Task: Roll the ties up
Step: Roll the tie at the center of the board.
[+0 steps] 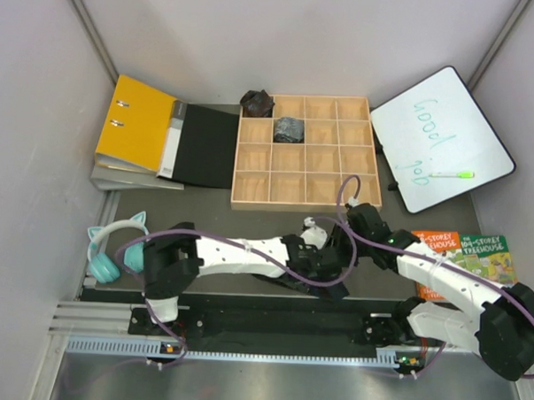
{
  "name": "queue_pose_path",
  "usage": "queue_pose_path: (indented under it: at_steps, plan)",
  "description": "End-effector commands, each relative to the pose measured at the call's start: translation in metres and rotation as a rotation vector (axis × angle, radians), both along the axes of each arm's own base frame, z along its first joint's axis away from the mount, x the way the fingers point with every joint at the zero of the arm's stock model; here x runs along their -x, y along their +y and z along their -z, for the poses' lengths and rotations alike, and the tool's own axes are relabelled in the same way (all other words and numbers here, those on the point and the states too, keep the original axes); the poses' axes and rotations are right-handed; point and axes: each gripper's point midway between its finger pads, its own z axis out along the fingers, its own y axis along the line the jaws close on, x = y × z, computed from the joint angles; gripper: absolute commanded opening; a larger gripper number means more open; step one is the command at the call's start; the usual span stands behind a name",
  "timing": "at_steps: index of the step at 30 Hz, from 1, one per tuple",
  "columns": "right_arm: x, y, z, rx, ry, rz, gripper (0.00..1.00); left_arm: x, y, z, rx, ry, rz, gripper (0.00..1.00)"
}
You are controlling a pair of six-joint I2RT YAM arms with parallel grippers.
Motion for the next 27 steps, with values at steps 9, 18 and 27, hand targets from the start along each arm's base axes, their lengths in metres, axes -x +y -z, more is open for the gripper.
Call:
queue_pose_path:
  at_steps: [9, 18, 27]
  plan:
    - [-0.002, 0.042, -0.044, -0.276, -0.042, -0.042, 0.31, -0.033, 0.02, -0.085, 0.455, 0.029, -0.1, 0.75]
    - [0.019, 0.079, -0.047, -0.312, -0.024, -0.123, 0.34, -0.052, 0.081, -0.08, 0.509, 0.001, -0.221, 0.75]
    - [0.035, 0.118, -0.035, -0.305, 0.02, -0.205, 0.22, -0.051, 0.093, -0.068, 0.601, 0.036, -0.239, 0.74]
